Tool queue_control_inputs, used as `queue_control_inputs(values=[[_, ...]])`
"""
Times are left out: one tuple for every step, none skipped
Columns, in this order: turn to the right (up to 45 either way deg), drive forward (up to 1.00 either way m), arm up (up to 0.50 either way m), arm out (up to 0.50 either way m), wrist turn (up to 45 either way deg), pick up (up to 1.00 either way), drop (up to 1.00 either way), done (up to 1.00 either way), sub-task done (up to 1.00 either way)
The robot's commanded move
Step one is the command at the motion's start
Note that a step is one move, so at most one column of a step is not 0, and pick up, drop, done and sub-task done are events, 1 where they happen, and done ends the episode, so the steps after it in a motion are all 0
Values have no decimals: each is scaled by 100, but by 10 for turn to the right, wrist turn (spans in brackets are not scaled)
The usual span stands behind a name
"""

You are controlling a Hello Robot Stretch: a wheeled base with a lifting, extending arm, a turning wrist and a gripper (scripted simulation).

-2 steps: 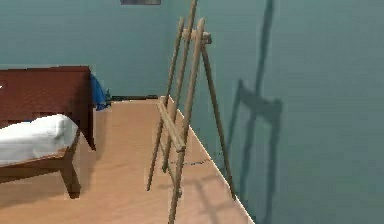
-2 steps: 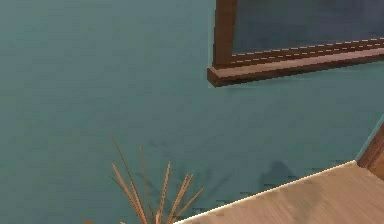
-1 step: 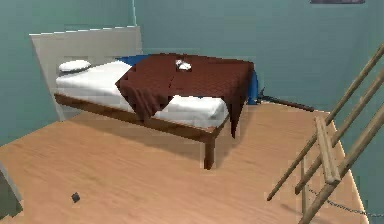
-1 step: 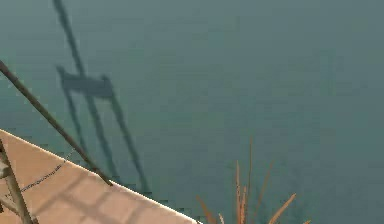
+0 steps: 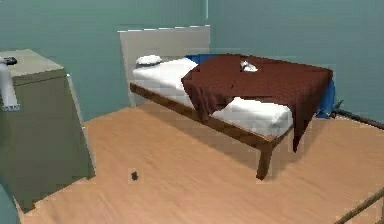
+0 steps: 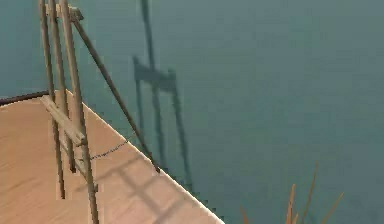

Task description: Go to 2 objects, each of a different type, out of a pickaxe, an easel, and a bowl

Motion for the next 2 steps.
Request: queue_control_inputs(values=[[0,100,0,0,0,0,0,0,0],[-30,0,0,0,0,0,0,0,0]])
